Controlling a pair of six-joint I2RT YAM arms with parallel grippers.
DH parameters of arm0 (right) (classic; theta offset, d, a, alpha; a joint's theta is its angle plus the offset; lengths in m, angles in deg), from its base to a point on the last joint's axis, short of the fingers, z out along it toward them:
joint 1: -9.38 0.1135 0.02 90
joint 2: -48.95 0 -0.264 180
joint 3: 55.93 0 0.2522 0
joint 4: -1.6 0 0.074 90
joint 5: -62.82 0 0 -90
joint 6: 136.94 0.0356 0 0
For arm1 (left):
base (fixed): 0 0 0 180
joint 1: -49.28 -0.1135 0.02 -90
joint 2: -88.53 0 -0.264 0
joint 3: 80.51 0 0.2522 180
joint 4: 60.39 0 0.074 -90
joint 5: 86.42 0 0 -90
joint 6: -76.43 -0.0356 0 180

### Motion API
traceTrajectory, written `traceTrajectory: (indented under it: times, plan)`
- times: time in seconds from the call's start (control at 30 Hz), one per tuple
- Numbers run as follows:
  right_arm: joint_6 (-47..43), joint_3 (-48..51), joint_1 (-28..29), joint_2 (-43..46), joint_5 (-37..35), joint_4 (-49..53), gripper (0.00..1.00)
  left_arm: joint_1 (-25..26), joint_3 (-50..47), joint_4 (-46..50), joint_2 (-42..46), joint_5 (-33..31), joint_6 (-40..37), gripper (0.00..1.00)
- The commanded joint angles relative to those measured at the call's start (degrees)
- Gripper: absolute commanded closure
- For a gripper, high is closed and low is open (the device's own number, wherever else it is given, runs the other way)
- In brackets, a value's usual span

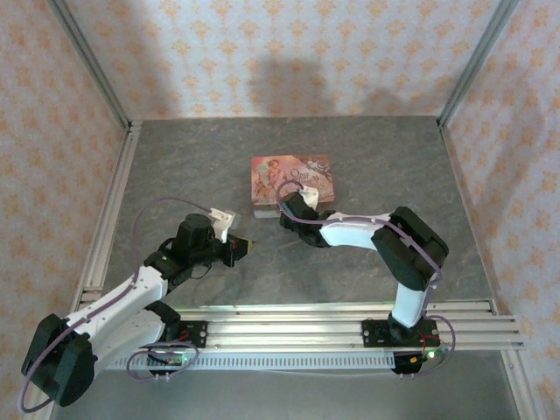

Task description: Unlock the padlock with the key

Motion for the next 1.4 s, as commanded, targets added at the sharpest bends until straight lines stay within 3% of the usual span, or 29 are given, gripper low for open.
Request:
traceTrajectory:
  times: [0.0,0.13,0.33,0.47,0.67,1.13,1.37]
  plan:
    - [2.34,1.57,0.16,6.04,-0.48,1.19,0.38,-0.03,-1.07,-3.11,3.07,-2.2,4.47,1.0]
    - [1.77,2.78,0.16,14.5,4.78,2.94,0.38,-0.85,-0.51,-6.14,4.72,-2.13,11.08,1.0]
    - [1.23,2.03,0.15,24.43,21.71,-1.65,0.4,-1.86,2.8,-12.86,3.58,-0.59,21.03,1.0]
    - [3.67,1.16,0.17,26.8,30.5,-5.55,0.41,-2.09,5.25,-18.35,2.42,1.27,26.74,1.0]
    - [7.47,1.35,0.11,27.22,37.72,-10.28,0.45,-2.09,8.67,-21.99,2.46,2.75,31.62,1.0]
    - [11.95,1.36,0.13,27.56,44.46,-18.13,0.52,-1.73,8.07,-22.77,3.93,3.35,34.4,1.0]
    - [10.73,2.5,0.17,29.98,40.52,-14.31,0.54,-1.73,7.8,-19.75,6.09,1.05,33.68,1.0]
